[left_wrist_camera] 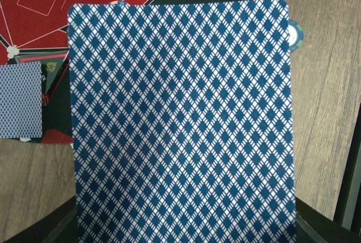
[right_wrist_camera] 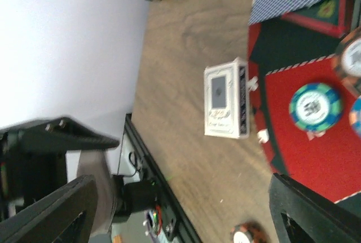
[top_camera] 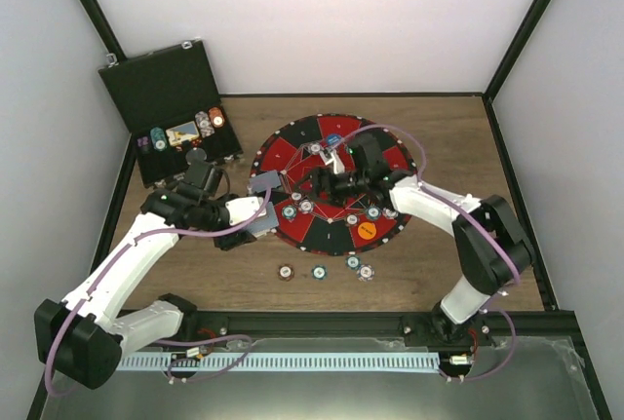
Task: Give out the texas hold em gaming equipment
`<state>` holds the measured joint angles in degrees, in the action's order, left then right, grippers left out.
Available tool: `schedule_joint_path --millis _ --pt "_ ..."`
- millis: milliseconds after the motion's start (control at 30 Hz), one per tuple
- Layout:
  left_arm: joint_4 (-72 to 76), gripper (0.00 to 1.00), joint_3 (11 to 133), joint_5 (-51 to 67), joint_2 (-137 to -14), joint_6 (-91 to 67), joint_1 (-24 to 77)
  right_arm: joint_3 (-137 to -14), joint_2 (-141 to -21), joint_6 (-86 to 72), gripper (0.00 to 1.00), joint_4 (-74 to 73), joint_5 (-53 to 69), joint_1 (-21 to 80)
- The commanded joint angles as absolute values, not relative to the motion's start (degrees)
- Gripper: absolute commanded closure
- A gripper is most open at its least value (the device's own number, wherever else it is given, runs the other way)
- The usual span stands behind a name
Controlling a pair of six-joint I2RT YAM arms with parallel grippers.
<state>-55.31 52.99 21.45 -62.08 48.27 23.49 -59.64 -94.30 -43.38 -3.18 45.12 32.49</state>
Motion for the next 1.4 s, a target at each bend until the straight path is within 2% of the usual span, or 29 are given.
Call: schedule_joint_path --millis 0,333,700,967,1133,1367 --pt "-53.03 0.85 52.44 22.47 -62.51 48.6 23.2 -54.93 -89.09 -51.04 0.14 9.11 49.47 35.89" --pt "-52.99 0.85 53.0 23.2 -62.39 48.27 23.28 -55.89 -91.5 -53.57 0.1 11.6 48.08 42.93" --pt "-53.26 0.85 53.28 23.2 -61.94 48.37 23.25 -60.26 -97.89 -55.13 0.17 13.84 49.41 46.71" --pt "-53.78 0.85 54.01 23.04 -61.83 48.49 23.21 -61.56 -101.68 -55.72 0.26 15.21 50.44 46.93" --pt "-53.88 0.85 54.38 23.03 -61.79 48.55 23.22 -60.87 -102.98 -55.23 0.4 14.87 50.95 46.15" --pt "-53.97 0.85 54.2 22.77 -61.7 48.89 23.21 -57.08 -100.15 -54.9 0.52 14.78 50.93 43.68"
